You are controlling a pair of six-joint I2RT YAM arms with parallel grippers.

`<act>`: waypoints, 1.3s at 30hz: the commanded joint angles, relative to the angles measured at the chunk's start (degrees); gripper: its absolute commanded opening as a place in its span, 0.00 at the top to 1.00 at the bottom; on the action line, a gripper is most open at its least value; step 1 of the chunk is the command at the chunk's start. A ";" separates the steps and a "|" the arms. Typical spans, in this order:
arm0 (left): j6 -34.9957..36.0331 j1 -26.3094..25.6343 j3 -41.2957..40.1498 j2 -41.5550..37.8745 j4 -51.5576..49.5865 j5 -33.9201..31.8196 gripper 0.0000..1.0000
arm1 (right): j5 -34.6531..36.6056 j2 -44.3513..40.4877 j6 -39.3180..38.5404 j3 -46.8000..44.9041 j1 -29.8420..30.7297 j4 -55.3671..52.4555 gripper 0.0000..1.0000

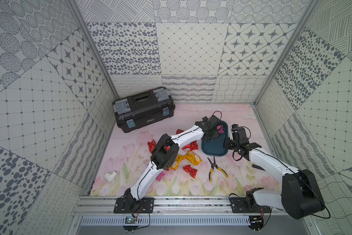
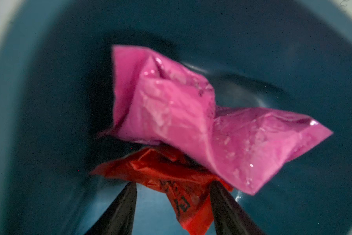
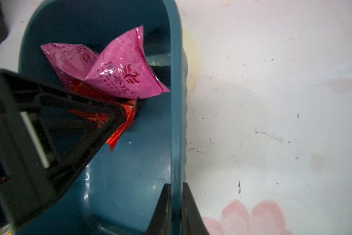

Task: Take the tea bags out of the storage box
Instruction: Pick up the storage box at the center of the board, then place the storage box at the center of the board.

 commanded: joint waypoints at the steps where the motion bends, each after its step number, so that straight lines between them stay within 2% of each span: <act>1: -0.97 0.57 2.78 2.39 0.57 0.56 0.39 | 0.25 -2.70 0.54 -0.90 0.25 5.27 1.00; 2: -1.12 0.53 3.37 2.80 0.72 0.71 0.40 | 0.14 -3.09 0.58 -1.17 0.28 5.39 1.00; 5: -1.72 0.61 4.30 3.94 0.90 1.31 0.51 | 0.19 -3.83 0.79 -1.61 0.29 5.20 1.00; 11: -1.23 0.40 3.23 2.61 1.21 0.90 0.85 | 1.60 -3.80 0.80 -1.51 0.20 4.40 1.00; 15: -0.27 0.10 2.76 1.02 1.36 0.20 0.97 | 2.81 -2.86 0.93 -0.85 0.05 3.03 1.00; 22: 1.79 -0.51 -0.04 -3.23 1.28 -0.78 1.00 | 1.88 1.07 1.12 2.44 -2.00 -0.49 1.00; 32: 5.29 -0.60 -12.02 -13.30 2.50 1.23 1.00 | -2.35 8.47 -1.07 8.80 -6.08 -5.39 1.00; 36: 10.55 0.26 -17.81 -18.15 2.75 2.21 1.00 | -2.80 10.12 -1.90 10.58 -7.50 -6.88 1.00; 39: 17.90 3.62 -23.83 -23.30 3.56 5.85 1.00 | -3.57 11.09 -2.31 11.29 -8.82 -7.16 1.00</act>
